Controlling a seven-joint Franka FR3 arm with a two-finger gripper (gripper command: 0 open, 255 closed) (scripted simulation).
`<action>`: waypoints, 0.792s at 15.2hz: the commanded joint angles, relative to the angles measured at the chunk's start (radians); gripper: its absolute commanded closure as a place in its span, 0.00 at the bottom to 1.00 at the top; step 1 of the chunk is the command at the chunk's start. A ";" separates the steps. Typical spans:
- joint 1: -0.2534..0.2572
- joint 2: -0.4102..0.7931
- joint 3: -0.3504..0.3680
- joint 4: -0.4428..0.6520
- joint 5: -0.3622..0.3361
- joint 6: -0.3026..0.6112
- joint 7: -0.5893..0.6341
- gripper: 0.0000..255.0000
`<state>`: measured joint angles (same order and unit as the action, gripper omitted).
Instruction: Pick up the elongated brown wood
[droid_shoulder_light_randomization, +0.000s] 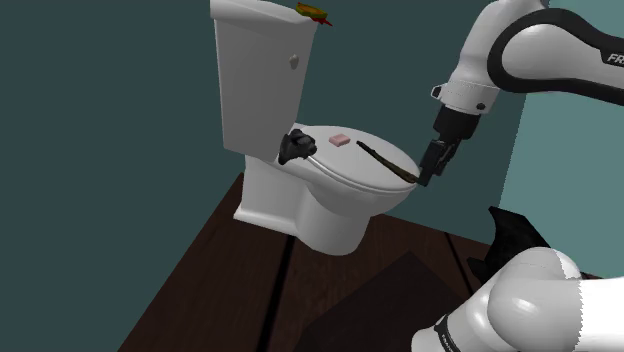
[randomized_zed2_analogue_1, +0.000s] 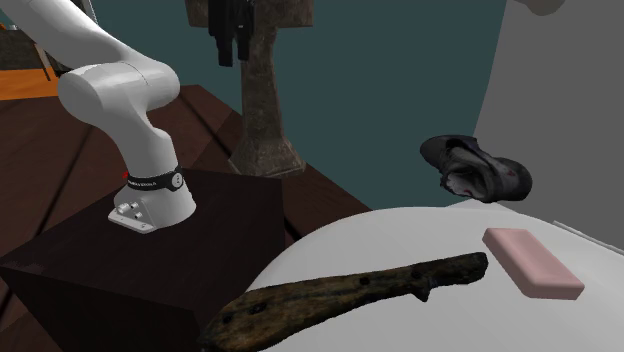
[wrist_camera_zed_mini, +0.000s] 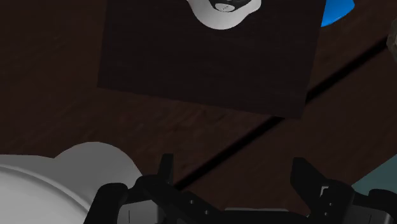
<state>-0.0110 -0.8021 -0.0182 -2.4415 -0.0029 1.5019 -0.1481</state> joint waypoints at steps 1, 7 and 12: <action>0.000 0.000 0.000 0.000 0.000 0.000 0.000 0.00; -0.034 0.077 -0.094 -0.054 -0.096 0.197 -0.121 0.00; -0.057 0.182 -0.175 -0.059 -0.155 0.369 -0.216 0.00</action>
<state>-0.0616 -0.6349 -0.1752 -2.4932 -0.1446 1.8329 -0.3414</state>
